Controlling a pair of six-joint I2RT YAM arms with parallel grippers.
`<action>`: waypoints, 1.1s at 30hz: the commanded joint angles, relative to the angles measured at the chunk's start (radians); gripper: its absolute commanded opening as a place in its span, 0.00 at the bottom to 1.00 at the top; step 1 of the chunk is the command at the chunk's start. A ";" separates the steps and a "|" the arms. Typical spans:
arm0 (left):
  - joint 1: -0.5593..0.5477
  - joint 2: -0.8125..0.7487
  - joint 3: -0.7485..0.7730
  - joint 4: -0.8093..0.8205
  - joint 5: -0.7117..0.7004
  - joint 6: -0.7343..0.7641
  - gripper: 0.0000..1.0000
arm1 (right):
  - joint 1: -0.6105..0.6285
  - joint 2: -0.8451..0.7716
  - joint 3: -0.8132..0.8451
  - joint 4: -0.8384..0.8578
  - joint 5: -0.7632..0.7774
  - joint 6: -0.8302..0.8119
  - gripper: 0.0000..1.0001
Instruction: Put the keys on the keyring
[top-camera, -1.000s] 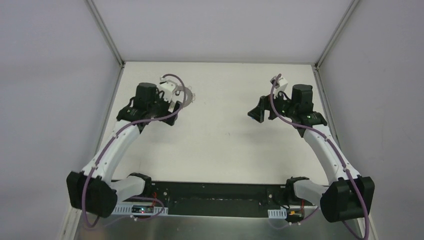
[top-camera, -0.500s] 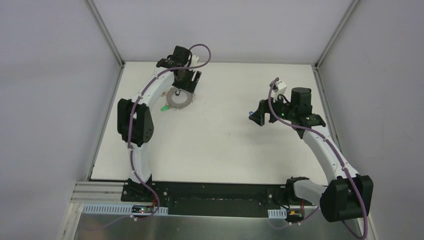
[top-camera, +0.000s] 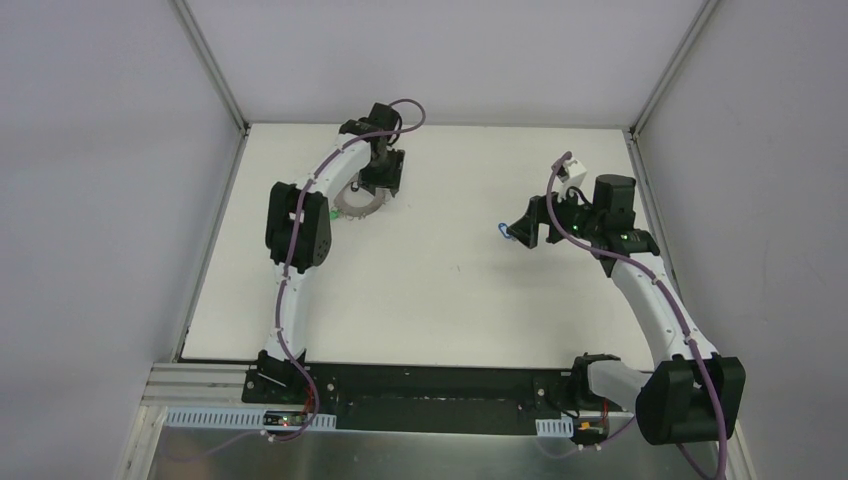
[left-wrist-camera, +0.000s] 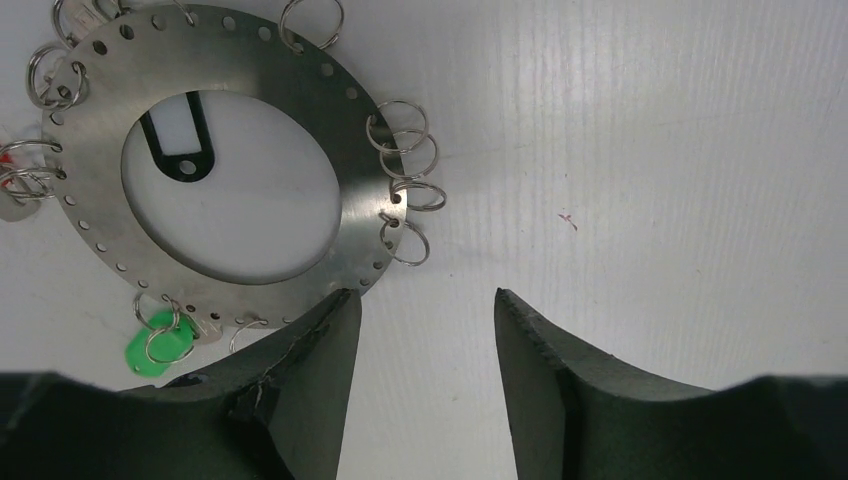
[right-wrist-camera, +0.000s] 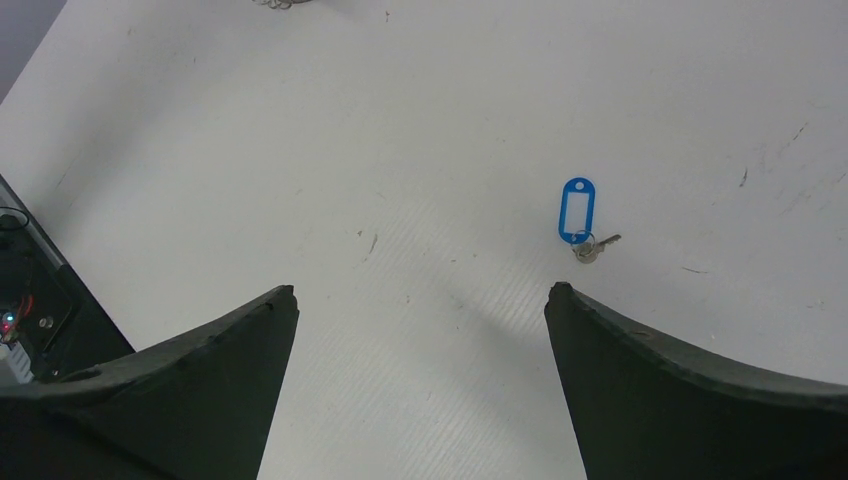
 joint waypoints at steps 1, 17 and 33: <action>0.002 0.002 0.004 -0.002 -0.036 -0.107 0.48 | -0.009 -0.020 0.009 -0.001 -0.053 0.000 0.98; 0.029 -0.018 -0.037 -0.009 0.018 -0.195 0.39 | -0.018 -0.025 0.010 -0.010 -0.087 0.000 0.98; 0.102 -0.132 -0.221 0.001 -0.029 -0.026 0.37 | -0.021 -0.006 0.012 -0.014 -0.097 -0.004 0.98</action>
